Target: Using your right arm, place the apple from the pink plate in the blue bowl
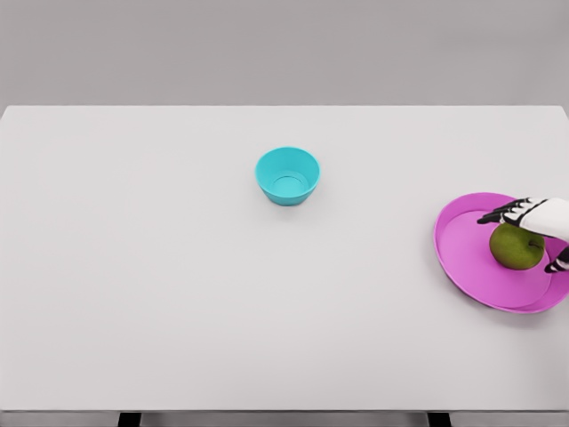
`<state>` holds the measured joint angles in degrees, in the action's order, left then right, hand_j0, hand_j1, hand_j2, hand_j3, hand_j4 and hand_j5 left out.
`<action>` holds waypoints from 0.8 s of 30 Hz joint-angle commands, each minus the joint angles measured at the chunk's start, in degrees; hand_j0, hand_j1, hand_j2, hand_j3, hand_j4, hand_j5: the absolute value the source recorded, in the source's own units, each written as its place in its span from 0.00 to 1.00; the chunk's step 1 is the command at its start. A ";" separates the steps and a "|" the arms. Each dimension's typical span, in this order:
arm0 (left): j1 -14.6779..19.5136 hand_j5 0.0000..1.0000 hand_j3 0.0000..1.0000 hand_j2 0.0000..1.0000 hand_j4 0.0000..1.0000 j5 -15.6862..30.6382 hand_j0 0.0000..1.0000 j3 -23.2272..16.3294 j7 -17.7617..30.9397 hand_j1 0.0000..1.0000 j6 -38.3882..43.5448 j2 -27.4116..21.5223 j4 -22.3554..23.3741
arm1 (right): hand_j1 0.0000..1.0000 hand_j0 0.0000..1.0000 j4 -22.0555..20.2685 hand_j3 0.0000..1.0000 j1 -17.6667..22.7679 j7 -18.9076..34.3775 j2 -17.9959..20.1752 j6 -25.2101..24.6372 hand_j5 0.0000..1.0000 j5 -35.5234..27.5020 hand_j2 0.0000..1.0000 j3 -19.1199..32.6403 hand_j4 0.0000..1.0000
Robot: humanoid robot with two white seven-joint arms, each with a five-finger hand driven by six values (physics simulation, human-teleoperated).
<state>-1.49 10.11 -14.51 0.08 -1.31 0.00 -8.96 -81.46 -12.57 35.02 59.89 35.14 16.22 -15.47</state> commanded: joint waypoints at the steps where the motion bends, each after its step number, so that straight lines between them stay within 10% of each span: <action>1: 0.00 1.00 1.00 1.00 1.00 0.00 1.00 0.01 0.01 1.00 -0.01 0.00 -0.01 | 1.00 1.00 -0.01 1.00 0.00 -0.02 0.05 -0.14 1.00 -0.22 1.00 -0.43 1.00; 8: 0.00 1.00 1.00 1.00 1.00 0.00 1.00 0.01 0.01 1.00 -0.01 0.00 -0.01 | 1.00 1.00 0.34 1.00 0.00 -0.02 0.05 -0.14 1.00 0.22 1.00 -0.87 1.00; 14: 0.00 1.00 1.00 1.00 1.00 0.00 1.00 0.01 0.01 1.00 -0.01 0.00 -0.01 | 0.59 0.59 -0.01 0.59 0.00 -0.02 0.05 -0.14 0.59 0.39 0.59 -1.14 0.59; 24: 0.00 1.00 1.00 1.00 1.00 0.00 1.00 0.01 0.01 1.00 -0.01 0.00 -0.01 | 0.45 0.45 -0.10 0.45 -0.88 -0.02 0.05 -0.14 0.45 0.39 0.45 -1.14 0.45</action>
<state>-1.49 10.11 -14.51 0.08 -1.32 0.00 -8.96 -81.51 -13.54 35.00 59.86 35.12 16.96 -16.61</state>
